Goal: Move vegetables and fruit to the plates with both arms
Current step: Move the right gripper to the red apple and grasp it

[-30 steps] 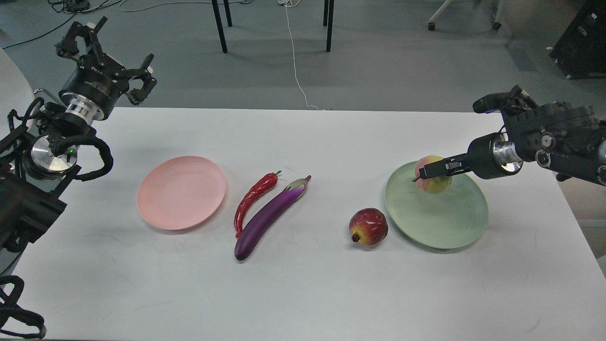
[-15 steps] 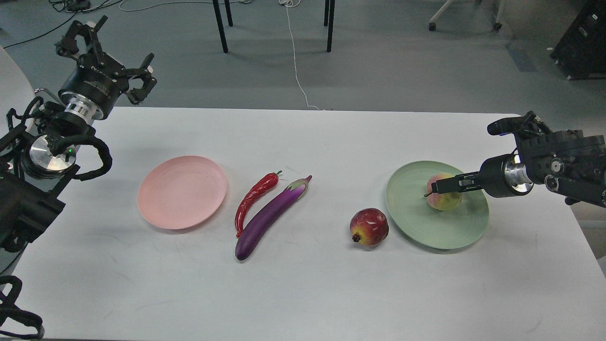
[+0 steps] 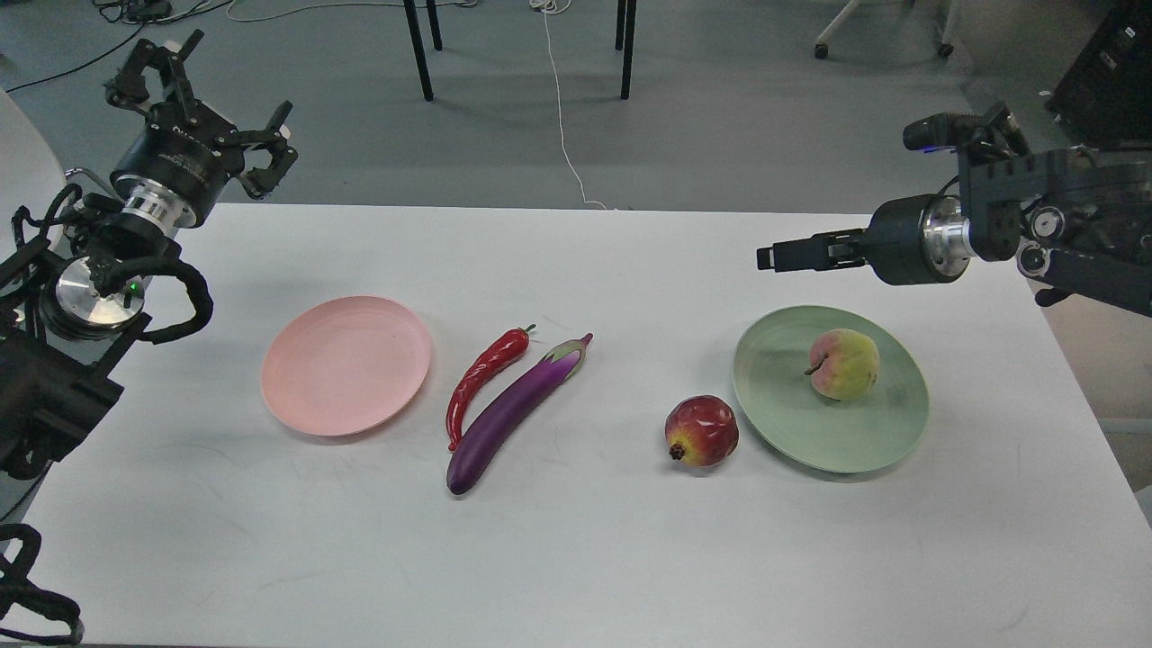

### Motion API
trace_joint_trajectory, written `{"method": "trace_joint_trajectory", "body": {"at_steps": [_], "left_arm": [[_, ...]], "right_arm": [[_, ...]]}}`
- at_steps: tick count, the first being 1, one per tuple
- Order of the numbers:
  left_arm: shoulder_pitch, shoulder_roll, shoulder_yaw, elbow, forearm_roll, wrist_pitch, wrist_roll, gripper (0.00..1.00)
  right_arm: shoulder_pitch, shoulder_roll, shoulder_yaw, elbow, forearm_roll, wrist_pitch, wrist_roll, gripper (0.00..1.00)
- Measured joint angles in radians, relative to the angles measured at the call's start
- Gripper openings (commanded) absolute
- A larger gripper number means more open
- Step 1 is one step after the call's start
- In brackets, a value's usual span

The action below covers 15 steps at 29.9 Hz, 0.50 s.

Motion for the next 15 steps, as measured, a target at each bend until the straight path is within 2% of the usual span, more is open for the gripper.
{"method": "trace_joint_trajectory", "body": {"at_steps": [8, 15], "left_arm": [[0.000, 0.002, 0.001, 0.000, 0.000, 0.000, 0.002, 0.99], [-0.001, 0.013, 0.001, 0.000, 0.001, 0.000, 0.003, 0.99]], "right_arm": [[-0.003, 0.234, -0.067, 0.008, -0.007, 0.008, 0.004, 0.95], [0.019, 0.331, -0.174, 0.008, -0.030, 0.014, 0.001, 0.95]]}}
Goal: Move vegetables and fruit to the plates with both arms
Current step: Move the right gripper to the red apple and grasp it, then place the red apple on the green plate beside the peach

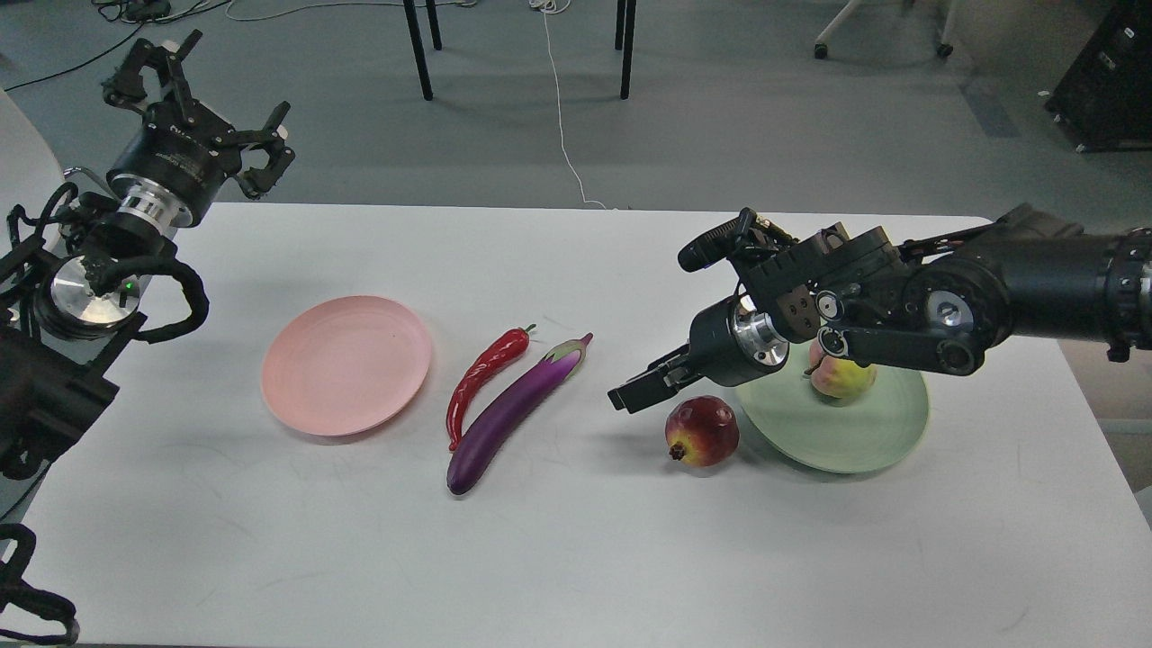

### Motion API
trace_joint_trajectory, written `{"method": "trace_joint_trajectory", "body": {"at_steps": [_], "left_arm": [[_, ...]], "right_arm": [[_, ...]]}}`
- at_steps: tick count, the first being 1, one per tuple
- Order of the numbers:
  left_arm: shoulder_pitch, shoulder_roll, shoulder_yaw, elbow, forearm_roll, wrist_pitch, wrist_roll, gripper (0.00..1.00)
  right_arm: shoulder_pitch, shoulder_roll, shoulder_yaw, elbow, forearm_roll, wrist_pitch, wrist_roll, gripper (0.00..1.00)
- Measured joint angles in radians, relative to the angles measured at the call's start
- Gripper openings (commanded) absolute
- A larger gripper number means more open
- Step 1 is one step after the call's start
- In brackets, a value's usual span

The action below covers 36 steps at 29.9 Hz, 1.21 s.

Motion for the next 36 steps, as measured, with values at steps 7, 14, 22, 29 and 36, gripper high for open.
{"method": "trace_joint_trajectory", "body": {"at_steps": [7, 14, 22, 29, 36], "left_arm": [[0.000, 0.010, -0.001, -0.001, -0.001, 0.000, -0.002, 0.99], [0.001, 0.018, -0.002, -0.006, -0.001, -0.001, -0.004, 0.99], [0.005, 0.023, -0.002, -0.006, -0.001, -0.002, -0.006, 0.99], [0.011, 0.025, -0.002, -0.006, -0.001, -0.002, -0.008, 0.99], [0.011, 0.043, -0.002, -0.006, -0.001, -0.002, -0.008, 0.99]], "right_arm": [[0.012, 0.004, -0.075, -0.001, -0.062, 0.000, -0.004, 0.95], [0.013, -0.003, -0.104, 0.002, -0.077, 0.000, -0.004, 0.94], [0.010, -0.004, -0.111, 0.013, -0.076, 0.022, -0.004, 0.71], [0.022, -0.004, -0.111, 0.020, -0.077, 0.044, 0.003, 0.50], [0.082, -0.095, -0.071, 0.033, -0.066, 0.054, 0.014, 0.50]]}}
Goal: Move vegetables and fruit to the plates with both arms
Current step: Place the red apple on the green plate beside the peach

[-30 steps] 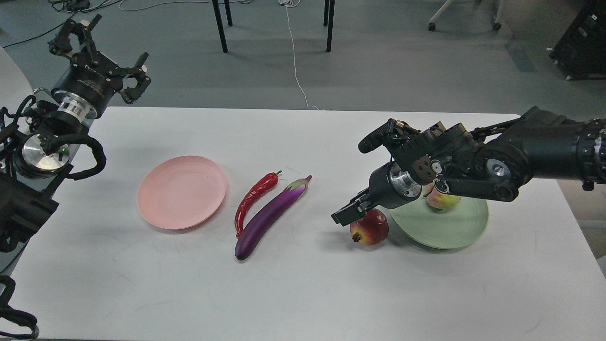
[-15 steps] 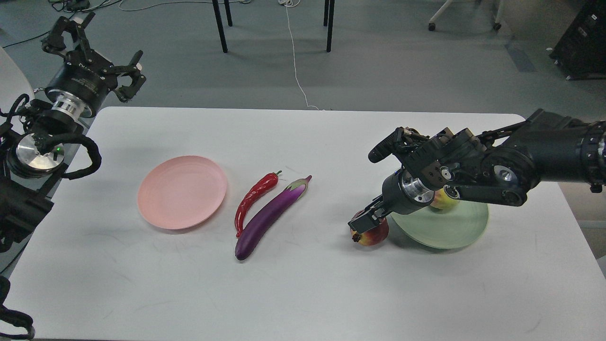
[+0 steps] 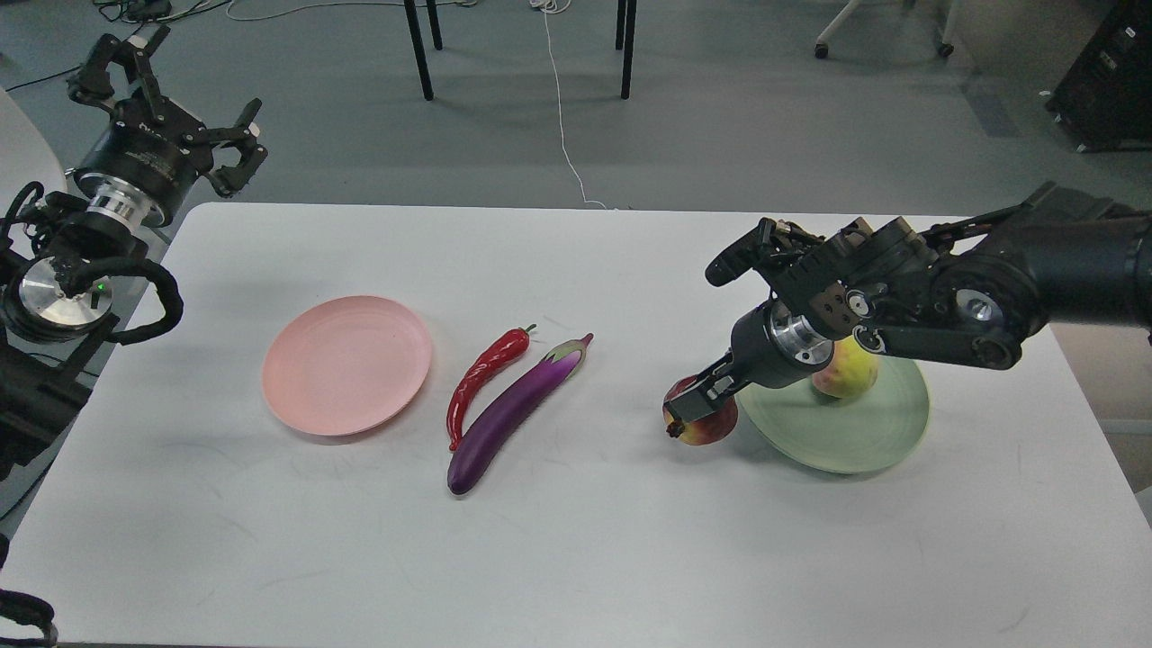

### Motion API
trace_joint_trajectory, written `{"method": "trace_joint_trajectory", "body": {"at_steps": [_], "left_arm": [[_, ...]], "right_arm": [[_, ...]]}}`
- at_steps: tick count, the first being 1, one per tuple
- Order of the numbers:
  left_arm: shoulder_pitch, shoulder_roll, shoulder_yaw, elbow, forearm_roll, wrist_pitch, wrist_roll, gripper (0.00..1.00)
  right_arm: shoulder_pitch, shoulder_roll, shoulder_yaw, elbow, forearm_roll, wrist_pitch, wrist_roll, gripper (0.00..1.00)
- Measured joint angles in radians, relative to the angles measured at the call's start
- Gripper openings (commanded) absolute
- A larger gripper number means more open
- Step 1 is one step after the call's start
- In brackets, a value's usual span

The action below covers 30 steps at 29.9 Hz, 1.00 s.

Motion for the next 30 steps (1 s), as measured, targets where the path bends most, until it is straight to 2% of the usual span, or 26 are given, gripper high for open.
{"method": "trace_joint_trajectory", "body": {"at_steps": [6, 11, 14, 18, 26, 30], "left_arm": [[0.000, -0.003, 0.000, 0.000, 0.000, 0.000, 0.000, 0.99], [0.000, -0.009, 0.000, 0.000, 0.000, 0.000, 0.001, 0.99], [0.000, -0.007, 0.000, 0.000, 0.000, 0.001, 0.002, 0.99], [0.000, -0.003, 0.000, 0.000, 0.000, 0.001, 0.003, 0.99], [-0.003, -0.009, 0.000, -0.001, 0.000, 0.003, 0.009, 0.99], [-0.005, -0.007, 0.009, -0.025, 0.007, -0.002, 0.022, 0.98]], "right_arm": [[-0.008, -0.124, -0.015, 0.023, -0.018, 0.001, -0.001, 0.52], [-0.048, -0.157, -0.030, 0.033, -0.044, 0.000, -0.004, 0.62], [-0.053, -0.167, -0.030, 0.030, -0.047, -0.003, -0.007, 0.73], [-0.054, -0.175, -0.026, 0.028, -0.047, -0.003, -0.007, 0.95], [-0.074, -0.225, 0.052, 0.023, -0.030, -0.007, -0.007, 0.97], [-0.093, -0.261, 0.148, -0.024, 0.009, -0.008, -0.008, 0.98]]}}
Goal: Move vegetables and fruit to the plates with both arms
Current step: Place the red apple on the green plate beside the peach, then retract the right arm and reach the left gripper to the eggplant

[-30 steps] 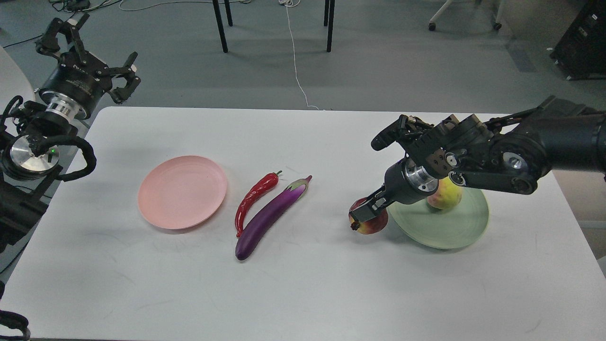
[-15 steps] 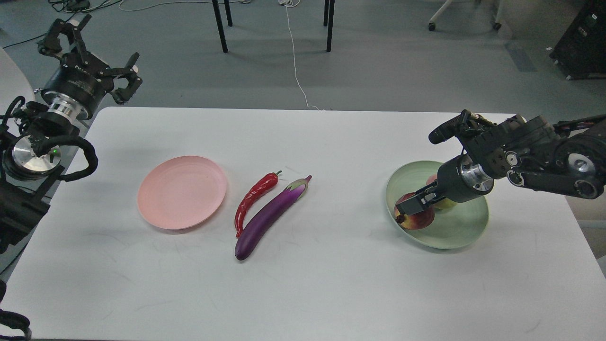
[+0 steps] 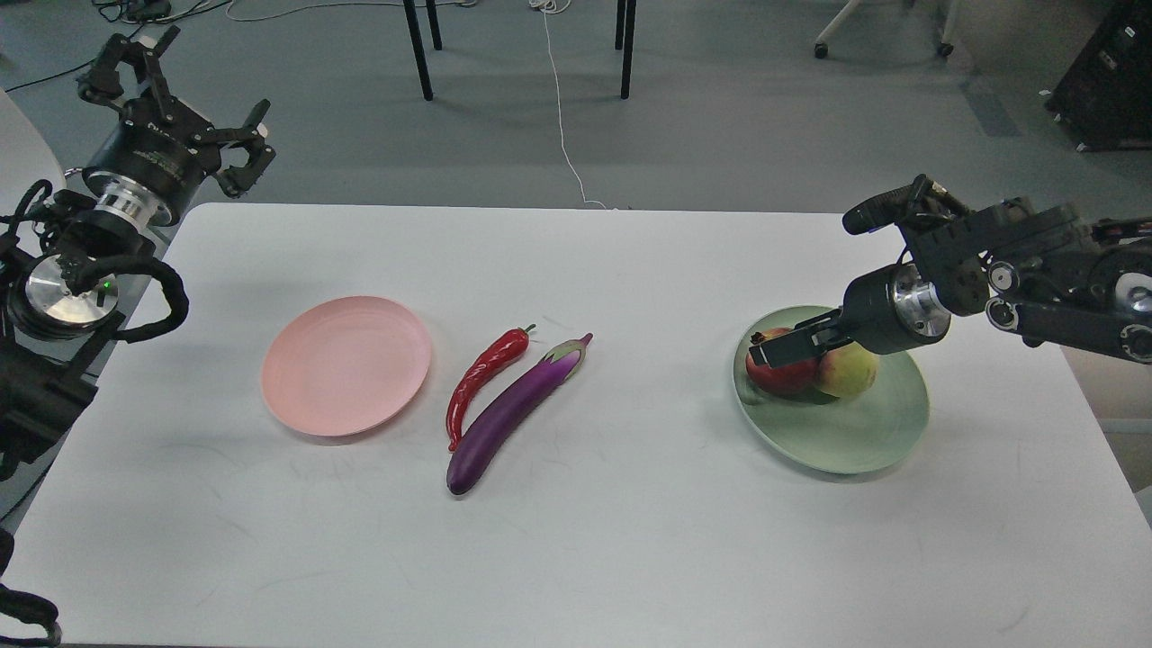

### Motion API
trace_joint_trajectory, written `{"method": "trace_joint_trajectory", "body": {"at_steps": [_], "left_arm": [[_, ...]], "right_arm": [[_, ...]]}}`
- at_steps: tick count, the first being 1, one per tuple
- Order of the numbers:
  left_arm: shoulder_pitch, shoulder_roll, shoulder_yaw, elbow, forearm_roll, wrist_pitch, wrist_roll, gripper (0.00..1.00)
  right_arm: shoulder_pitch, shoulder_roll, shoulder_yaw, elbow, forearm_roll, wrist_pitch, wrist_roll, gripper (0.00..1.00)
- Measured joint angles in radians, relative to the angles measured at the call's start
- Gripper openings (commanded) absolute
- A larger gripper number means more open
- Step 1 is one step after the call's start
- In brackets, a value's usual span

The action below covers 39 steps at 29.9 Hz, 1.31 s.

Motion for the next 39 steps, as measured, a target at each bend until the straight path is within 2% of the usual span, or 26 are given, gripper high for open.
{"method": "trace_joint_trajectory", "body": {"at_steps": [3, 8, 15, 22, 27, 33, 36, 39], "left_arm": [[-0.002, 0.026, 0.022, -0.085, 0.033, 0.011, 0.007, 0.98], [-0.010, 0.097, 0.032, -0.265, 0.231, 0.085, 0.007, 0.98], [0.002, 0.094, 0.042, -0.465, 0.905, 0.111, 0.001, 0.98], [0.001, 0.068, 0.188, -0.641, 1.410, 0.113, -0.003, 0.98], [0.003, 0.027, 0.278, -0.661, 1.710, 0.123, -0.004, 0.98], [0.005, -0.010, 0.403, -0.652, 2.023, 0.174, 0.004, 0.98], [0.003, -0.039, 0.428, -0.614, 2.147, 0.197, 0.004, 0.97], [0.003, -0.087, 0.444, -0.559, 2.228, 0.205, 0.002, 0.92]], "right_arm": [[-0.026, -0.016, 0.114, -0.092, 0.107, 0.016, -0.002, 0.98], [-0.065, -0.010, 0.285, -0.273, 0.268, 0.090, 0.006, 0.99], [-0.233, -0.015, 0.601, -0.445, 0.641, 0.117, -0.003, 0.98], [-0.347, -0.065, 0.742, -0.515, 0.960, 0.118, -0.004, 0.99], [-0.408, -0.093, 0.795, -0.519, 1.094, 0.118, 0.007, 0.99], [-0.543, -0.094, 0.922, -0.519, 1.173, 0.118, 0.009, 0.99], [-0.626, -0.090, 1.023, -0.519, 1.200, 0.118, 0.009, 0.99], [-0.718, -0.085, 1.095, -0.516, 1.215, 0.118, 0.009, 0.99]]}}
